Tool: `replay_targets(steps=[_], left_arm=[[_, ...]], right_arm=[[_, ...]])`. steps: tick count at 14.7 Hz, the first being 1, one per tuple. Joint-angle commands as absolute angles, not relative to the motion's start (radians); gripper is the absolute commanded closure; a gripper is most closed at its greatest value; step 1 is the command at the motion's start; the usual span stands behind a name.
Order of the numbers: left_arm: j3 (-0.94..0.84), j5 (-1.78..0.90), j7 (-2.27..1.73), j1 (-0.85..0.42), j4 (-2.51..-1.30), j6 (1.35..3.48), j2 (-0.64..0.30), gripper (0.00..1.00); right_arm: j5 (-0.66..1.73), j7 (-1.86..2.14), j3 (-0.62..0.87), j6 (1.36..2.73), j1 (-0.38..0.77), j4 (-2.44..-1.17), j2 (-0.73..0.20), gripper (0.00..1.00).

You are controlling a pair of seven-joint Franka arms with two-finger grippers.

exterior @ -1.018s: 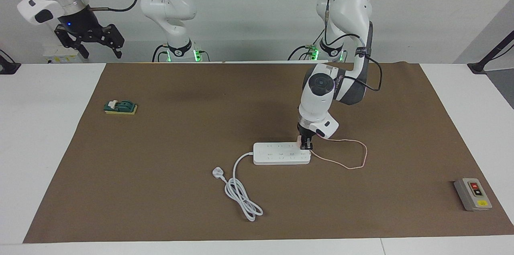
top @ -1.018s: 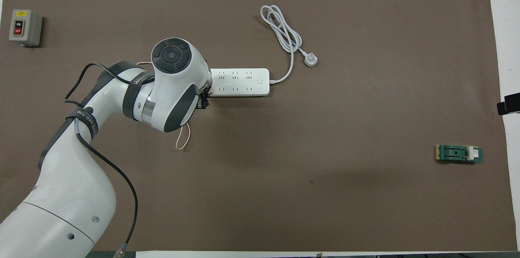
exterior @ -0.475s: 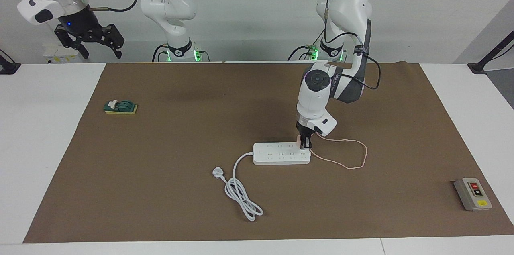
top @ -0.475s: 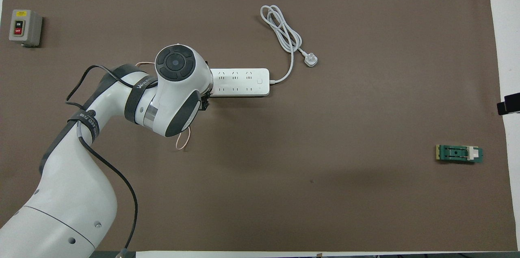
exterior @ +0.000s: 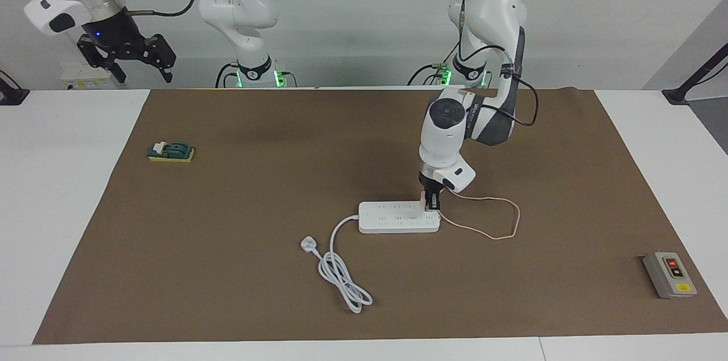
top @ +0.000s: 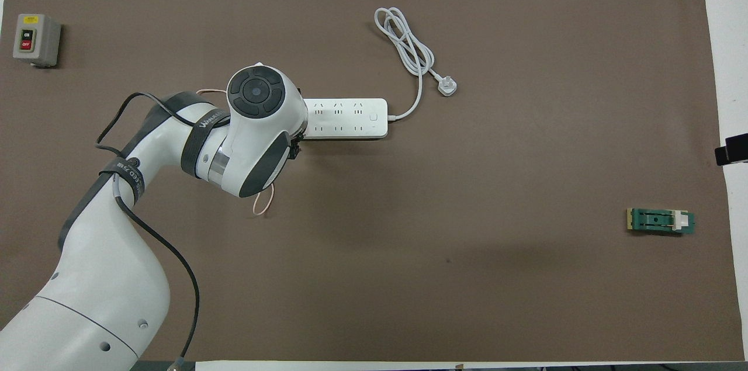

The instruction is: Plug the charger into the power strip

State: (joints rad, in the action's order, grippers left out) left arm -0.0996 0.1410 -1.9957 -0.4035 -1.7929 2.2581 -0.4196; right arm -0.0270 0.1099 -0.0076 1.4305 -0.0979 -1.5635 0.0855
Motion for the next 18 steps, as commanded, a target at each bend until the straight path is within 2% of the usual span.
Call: replay_targets(steps=[1,5,8,18], left_arm=[[-0.097,0.152,-1.944,-0.419,-1.816,2.182,-0.452,1.00],[-0.100,0.137,-1.888,-0.411,-1.789,2.123,-0.460,1.00],[-0.095,0.091,-1.896,-0.413,-1.694,2.095,-0.535,1.00],[-0.094,0.080,-1.914,-0.413,-1.707,2.183,-0.537,1.00]], right_arm=[[-0.040,0.129,0.003,1.428,-0.115,-1.563,0.092,0.00],[-0.040,0.129,0.003,1.428,-0.115,-1.563,0.092,0.00],[-0.040,0.129,0.003,1.428,-0.115,-1.563,0.092,0.00],[-0.040,0.129,0.003,1.427,-0.115,-1.563,0.092,0.00]])
